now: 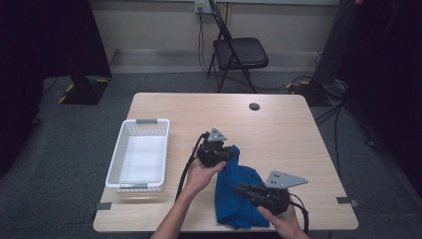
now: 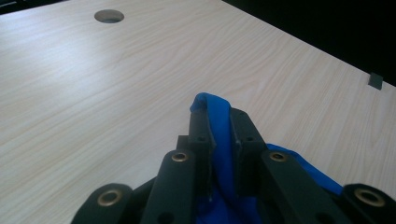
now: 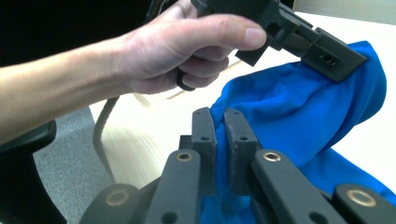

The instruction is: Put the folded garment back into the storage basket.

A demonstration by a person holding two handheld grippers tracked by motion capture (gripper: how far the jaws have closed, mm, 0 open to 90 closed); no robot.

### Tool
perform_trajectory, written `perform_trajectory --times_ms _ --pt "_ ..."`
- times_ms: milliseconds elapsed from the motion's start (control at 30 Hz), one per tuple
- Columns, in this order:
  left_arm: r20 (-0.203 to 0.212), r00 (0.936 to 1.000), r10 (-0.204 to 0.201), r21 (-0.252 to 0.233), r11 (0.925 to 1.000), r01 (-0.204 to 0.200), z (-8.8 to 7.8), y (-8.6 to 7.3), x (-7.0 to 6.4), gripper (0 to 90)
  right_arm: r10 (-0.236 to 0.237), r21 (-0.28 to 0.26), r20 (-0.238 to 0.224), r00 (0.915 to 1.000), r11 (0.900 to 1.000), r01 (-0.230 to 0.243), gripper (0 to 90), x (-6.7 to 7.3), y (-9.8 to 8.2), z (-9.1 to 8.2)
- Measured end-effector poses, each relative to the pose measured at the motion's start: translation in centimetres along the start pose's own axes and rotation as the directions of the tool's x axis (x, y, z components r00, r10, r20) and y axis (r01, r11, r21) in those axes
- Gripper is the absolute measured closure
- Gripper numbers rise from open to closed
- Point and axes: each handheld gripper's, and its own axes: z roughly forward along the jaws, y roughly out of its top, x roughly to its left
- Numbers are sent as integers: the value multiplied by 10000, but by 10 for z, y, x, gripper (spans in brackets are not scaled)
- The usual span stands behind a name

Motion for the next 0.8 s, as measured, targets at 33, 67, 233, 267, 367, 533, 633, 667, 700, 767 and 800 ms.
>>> perform_trajectory --times_ms 33,67,233,267,367,533,633,667,700,767,800 --pt "36 10000 -18 -12 10000 18 1 0 -1 811 -3 34 22 10000 10000 3 843 0 -2 0" --pt "68 10000 -44 0 10000 44 2 -1 -1 812 21 53 30 10000 10000 -21 842 0 -4 0" --pt "191 9998 48 9 10000 -48 6 -1 -6 811 120 92 -79 9999 9999 -119 841 0 -9 -2" --pt "201 9998 68 29 10000 -68 7 -1 -7 811 118 78 -52 9999 9999 -117 842 0 -9 -2" --pt "252 9997 32 18 10000 -33 8 -2 -7 811 99 85 7 10000 9999 -99 842 1 -11 -3" --pt "318 9995 49 136 9999 -54 13 -4 -8 811 111 302 32 9999 9995 -112 842 0 -17 -2" --pt "394 9992 63 179 9998 -70 17 -6 -9 811 130 447 20 9999 9989 -131 842 0 -21 -2" --pt "410 9991 49 207 9998 -57 18 -6 -10 811 130 492 31 9999 9987 -131 842 0 -22 -2" --pt "433 9990 66 252 9997 -77 19 -7 -10 811 140 506 35 9999 9986 -142 842 0 -23 -2" --pt "475 9988 68 296 9995 -82 21 -8 -12 811 149 566 67 9999 9983 -152 842 -1 -24 -2" --pt "493 9987 88 302 9995 -103 22 -8 -12 811 131 586 93 9999 9982 -136 842 -1 -25 -2"
